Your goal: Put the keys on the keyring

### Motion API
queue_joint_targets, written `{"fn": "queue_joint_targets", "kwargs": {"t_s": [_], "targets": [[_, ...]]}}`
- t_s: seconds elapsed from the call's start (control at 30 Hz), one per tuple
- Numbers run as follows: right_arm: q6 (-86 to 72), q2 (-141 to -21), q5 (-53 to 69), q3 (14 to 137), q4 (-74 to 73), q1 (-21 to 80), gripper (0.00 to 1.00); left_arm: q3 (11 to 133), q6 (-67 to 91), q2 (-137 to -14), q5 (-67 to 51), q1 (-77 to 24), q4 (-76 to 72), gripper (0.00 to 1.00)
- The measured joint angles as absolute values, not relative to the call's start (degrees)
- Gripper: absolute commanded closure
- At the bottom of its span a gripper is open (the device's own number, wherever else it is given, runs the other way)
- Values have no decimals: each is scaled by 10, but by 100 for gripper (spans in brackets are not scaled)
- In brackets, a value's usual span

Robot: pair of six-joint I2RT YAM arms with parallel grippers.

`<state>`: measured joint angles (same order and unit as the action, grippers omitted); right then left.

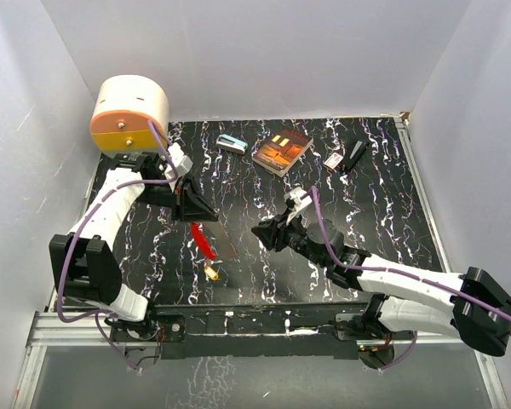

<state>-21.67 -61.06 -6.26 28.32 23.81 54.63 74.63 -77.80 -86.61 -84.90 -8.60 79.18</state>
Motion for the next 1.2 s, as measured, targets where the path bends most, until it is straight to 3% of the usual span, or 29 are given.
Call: {"fn": "queue_joint_targets", "kwargs": {"t_s": [0.7, 1.2], "targets": [[-200, -594, -26, 283, 225, 546, 68, 766, -780, -870, -831, -86, 792, 100], [-201, -670, 73, 326, 164, 604, 64, 740, -431, -842, -654, -55, 500, 100]]}}
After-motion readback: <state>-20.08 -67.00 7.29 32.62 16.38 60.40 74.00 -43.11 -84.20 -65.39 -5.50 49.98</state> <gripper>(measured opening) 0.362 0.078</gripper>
